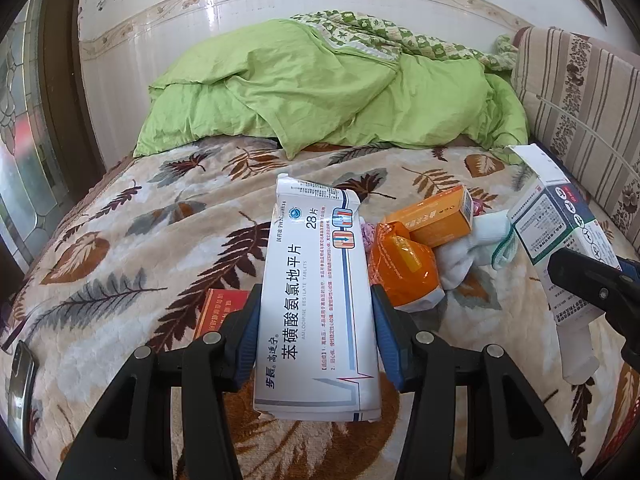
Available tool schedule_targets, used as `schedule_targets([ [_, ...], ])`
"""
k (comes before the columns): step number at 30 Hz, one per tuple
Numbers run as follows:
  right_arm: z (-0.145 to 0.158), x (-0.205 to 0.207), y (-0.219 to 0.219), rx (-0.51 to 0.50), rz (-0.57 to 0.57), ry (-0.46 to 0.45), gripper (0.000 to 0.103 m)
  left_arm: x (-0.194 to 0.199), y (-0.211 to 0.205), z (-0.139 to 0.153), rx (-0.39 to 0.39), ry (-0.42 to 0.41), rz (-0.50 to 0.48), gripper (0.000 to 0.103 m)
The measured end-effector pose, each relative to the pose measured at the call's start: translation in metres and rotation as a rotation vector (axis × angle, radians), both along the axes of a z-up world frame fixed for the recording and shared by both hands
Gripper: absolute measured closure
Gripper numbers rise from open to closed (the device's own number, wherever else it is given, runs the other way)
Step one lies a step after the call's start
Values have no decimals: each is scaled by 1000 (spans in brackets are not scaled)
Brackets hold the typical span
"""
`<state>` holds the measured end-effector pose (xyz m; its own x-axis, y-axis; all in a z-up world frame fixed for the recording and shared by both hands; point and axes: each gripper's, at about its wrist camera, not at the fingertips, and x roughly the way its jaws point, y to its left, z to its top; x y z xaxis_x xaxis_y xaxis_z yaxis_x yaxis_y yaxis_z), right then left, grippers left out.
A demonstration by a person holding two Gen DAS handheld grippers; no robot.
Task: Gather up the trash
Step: 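Lift the white medicine box with the left tool while the right tool grasps a white-blue box, then carry both boxes over the red basket and open both tools to drop them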
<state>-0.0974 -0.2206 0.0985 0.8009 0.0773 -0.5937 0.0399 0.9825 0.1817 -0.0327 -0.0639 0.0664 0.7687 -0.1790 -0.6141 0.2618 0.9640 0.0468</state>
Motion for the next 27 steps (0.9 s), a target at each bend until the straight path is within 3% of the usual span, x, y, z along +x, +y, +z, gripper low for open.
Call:
schedule_targets([
  [18,1,0,1,1,3,0,68,-1,-4,1,3,0,-5,53],
  [24,4,-4,0,20,-11,-10,68,-4,-4,2,-49,17,-38,53],
  [27,11,-19,-15,79,-50,-18,68,-15,-3,9,-93,23,-83,53],
])
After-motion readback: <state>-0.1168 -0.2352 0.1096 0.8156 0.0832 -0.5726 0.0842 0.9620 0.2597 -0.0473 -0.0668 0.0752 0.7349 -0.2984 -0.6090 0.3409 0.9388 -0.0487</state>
